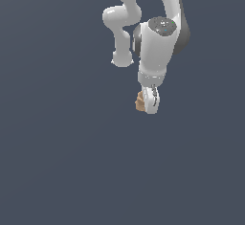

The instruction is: Pick up the object and move it to a goal position.

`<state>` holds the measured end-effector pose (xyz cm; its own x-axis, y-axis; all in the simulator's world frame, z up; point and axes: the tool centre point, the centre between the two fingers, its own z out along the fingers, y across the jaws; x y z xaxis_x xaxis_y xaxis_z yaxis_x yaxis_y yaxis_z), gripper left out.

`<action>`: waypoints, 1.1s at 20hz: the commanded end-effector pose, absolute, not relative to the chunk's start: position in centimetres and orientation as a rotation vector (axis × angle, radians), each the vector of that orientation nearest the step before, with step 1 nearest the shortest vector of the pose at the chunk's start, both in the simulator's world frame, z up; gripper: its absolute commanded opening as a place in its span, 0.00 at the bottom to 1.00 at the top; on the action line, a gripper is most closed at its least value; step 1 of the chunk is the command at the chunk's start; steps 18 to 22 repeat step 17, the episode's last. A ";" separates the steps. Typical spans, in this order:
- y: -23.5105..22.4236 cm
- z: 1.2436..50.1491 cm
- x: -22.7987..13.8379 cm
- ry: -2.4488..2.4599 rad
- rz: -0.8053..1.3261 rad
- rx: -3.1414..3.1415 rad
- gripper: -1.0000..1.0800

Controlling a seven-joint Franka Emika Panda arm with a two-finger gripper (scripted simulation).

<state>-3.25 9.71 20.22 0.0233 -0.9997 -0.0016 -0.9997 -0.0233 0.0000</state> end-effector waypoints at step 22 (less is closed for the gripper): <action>14.8 27.5 -7.9 2.196 -0.001 -2.247 0.00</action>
